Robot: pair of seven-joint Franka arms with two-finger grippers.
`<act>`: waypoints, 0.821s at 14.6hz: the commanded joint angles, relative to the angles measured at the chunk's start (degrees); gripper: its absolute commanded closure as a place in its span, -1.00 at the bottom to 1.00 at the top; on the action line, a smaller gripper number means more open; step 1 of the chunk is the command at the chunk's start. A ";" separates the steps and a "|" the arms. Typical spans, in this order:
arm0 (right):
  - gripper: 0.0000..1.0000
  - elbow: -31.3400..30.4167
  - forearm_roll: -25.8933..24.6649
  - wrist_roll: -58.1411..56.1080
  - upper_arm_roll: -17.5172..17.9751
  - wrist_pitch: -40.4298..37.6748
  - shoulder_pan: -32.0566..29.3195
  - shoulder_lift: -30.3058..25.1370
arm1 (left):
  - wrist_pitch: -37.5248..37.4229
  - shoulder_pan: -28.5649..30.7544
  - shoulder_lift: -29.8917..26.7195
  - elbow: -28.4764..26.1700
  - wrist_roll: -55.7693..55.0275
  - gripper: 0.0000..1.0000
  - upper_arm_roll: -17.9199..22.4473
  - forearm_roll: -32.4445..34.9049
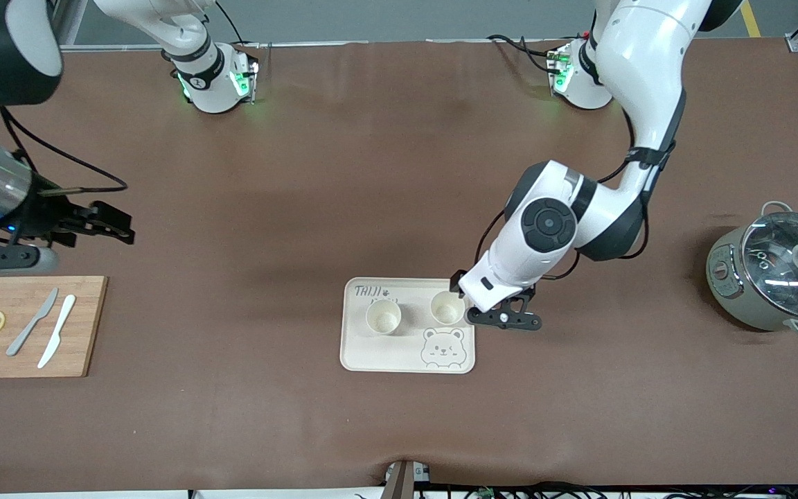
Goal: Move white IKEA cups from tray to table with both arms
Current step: 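Reach the left gripper down to the cup nearest it on the tray, then lower the right gripper to the other cup while the left gripper grips its cup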
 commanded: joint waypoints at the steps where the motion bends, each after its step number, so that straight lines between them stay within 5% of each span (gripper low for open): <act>1: -1.00 1.47 0.57 4.45 0.13 2.71 2.99 4.14 | 3.64 -1.27 2.24 0.92 -3.03 -1.00 0.39 3.35; 5: -1.00 1.39 8.12 9.78 0.04 11.06 5.71 8.10 | 5.93 -1.62 3.65 0.83 -4.45 -1.00 0.39 4.41; 12: -1.00 2.79 6.83 24.64 -0.48 24.59 15.46 16.36 | 9.88 -1.62 5.76 0.57 -5.76 -1.00 0.48 6.07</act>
